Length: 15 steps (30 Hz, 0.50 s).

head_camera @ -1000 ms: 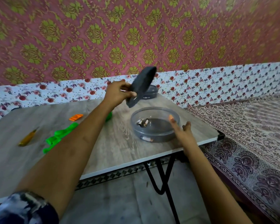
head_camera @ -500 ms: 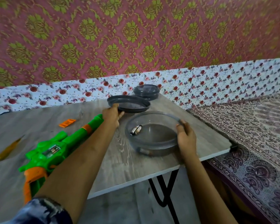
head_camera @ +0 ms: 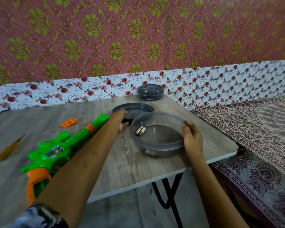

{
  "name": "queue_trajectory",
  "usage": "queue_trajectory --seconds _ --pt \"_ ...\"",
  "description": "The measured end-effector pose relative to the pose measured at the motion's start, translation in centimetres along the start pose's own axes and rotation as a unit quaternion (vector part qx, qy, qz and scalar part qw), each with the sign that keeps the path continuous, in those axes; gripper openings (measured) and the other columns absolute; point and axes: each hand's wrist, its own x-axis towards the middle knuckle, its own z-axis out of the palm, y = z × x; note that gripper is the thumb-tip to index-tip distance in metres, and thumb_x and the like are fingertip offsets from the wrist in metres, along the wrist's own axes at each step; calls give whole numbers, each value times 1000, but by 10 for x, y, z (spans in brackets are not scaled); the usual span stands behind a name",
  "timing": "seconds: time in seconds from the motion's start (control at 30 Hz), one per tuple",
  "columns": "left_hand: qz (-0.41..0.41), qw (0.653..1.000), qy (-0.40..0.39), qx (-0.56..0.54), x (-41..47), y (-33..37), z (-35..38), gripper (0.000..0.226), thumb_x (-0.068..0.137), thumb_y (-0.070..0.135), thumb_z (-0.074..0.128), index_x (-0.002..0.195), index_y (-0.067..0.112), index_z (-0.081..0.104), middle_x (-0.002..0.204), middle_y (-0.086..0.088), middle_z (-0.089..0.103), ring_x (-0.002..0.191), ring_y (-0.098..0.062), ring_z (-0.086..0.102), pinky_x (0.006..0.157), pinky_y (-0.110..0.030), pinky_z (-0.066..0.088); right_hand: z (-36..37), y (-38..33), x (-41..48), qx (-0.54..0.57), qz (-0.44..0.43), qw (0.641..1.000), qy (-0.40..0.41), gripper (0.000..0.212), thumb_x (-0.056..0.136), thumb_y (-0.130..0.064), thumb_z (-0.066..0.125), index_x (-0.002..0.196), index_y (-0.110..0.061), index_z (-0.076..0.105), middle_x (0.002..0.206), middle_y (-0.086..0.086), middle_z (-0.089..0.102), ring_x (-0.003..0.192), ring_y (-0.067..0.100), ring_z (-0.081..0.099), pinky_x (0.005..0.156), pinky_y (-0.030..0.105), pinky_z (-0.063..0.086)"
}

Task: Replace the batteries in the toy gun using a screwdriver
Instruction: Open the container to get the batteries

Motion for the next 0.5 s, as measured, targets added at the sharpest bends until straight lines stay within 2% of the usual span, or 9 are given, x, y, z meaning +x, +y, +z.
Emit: queue_trajectory --seconds 0.07,0.13,0.2,0.27,0.33,0.37,0.43,0.5 --pt "-35 998 -25 48 -21 8 0 13 93 19 53 101 10 51 111 -15 53 78 -22 52 79 -36 47 -1 1 -1 7 0 1000 -1 39 94 -24 50 131 -12 53 135 9 53 126 26 46 108 41 34" --pt "-36 995 -29 92 -37 13 -2 13 93 22 53 94 10 48 108 -13 50 84 -23 49 84 -35 43 -3 0 -2 13 -5 1000 -6 40 93 -24 53 131 -10 52 135 10 53 126 27 46 108 41 35" --pt "19 989 -20 143 -50 18 -5 12 92 20 56 95 8 51 104 -11 50 82 -22 49 80 -33 40 -4 -2 -6 -5 -31 1000 1 45 92 -26 56 132 -7 49 137 12 51 128 27 45 106 37 35" --pt "120 964 -32 234 -60 23 -5 8 90 15 59 93 8 58 100 -13 58 74 -20 54 72 -32 46 -5 -7 -9 -78 -100 991 36 47 90 -28 59 130 -5 50 136 13 51 127 28 44 104 36 33" --pt "210 906 -68 361 -69 26 -4 7 87 12 62 86 6 66 92 -15 66 74 -24 63 73 -33 54 -4 -16 -11 -180 -211 959 61 44 86 -31 59 122 -5 56 128 13 56 123 30 46 102 38 33" --pt "237 867 -85 431 -72 26 -1 11 85 12 63 87 3 70 90 -16 69 79 -26 67 76 -34 57 -1 -23 -12 -224 -249 941 47 40 85 -29 59 118 -7 58 123 12 59 119 30 49 98 36 35" --pt "276 771 -98 566 -78 23 8 18 83 14 63 91 1 73 89 -15 72 85 -29 69 76 -35 57 7 -42 -14 -301 -249 919 -56 31 87 -24 63 115 -12 61 114 7 63 110 25 55 87 26 38" --pt "304 674 -88 668 -84 17 18 19 83 13 61 93 2 71 82 -14 68 90 -31 67 75 -37 53 20 -60 -19 -427 -200 860 -195 24 86 -27 64 107 -16 63 102 2 65 99 20 59 77 21 37"
